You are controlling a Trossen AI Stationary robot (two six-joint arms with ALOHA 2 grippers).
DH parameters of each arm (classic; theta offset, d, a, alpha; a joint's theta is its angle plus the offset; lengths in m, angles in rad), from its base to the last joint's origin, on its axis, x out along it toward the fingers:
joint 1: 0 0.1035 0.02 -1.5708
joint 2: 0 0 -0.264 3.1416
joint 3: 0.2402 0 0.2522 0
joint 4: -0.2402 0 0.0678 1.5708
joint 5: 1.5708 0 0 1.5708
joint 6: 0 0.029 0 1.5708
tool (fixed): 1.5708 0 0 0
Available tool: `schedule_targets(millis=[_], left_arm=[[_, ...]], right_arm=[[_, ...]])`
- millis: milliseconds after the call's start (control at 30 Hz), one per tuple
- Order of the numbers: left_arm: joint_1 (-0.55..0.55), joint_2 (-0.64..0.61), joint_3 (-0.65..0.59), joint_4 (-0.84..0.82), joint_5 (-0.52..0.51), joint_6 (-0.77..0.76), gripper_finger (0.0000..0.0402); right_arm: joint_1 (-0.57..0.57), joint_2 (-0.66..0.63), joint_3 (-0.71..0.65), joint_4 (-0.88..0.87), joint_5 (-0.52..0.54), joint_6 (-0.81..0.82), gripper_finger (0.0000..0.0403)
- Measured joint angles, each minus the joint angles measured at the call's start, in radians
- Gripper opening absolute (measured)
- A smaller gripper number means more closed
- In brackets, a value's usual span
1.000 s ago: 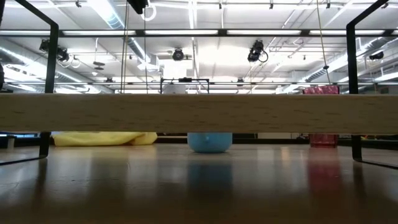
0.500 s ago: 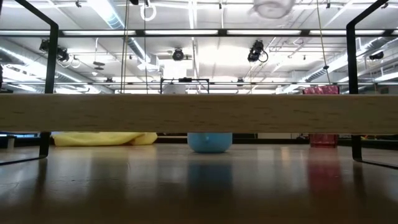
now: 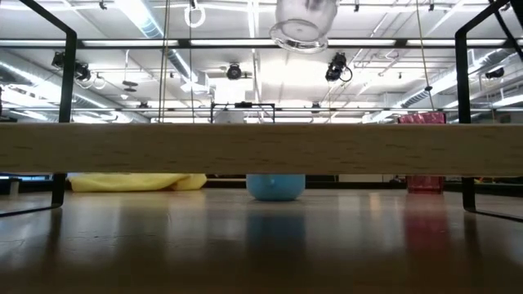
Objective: Stack small to large cups/mugs on shelf
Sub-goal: Put the transparent mug on the shelf
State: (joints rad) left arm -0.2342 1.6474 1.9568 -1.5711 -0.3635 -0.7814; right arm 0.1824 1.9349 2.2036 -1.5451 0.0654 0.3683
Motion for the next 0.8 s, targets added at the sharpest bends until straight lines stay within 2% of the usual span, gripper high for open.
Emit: schedule_targets(millis=[300, 467, 667, 800], left_arm=[[0.063, -0.018, -0.001, 0.0, -0.021, 0.045, 0.0075], [0.157, -0.066, -0.025, -0.001, -0.026, 0.092, 0.0077], [0.278, -0.196, -0.195, -0.001, 0.005, 0.086, 0.0078], [0.305, -0.267, -0.342, 0.0, 0.061, 0.049, 0.0074]], right_arm=[[0.131, 0.049, 0.007, 0.013, 0.002, 0.032, 0.0], [0.162, 0.056, 0.007, 0.025, 0.012, 0.08, 0.0], [0.174, 0.056, 0.007, 0.038, 0.012, 0.108, 0.0], [0.16, 0.079, 0.007, 0.097, 0.005, 0.099, 0.0]])
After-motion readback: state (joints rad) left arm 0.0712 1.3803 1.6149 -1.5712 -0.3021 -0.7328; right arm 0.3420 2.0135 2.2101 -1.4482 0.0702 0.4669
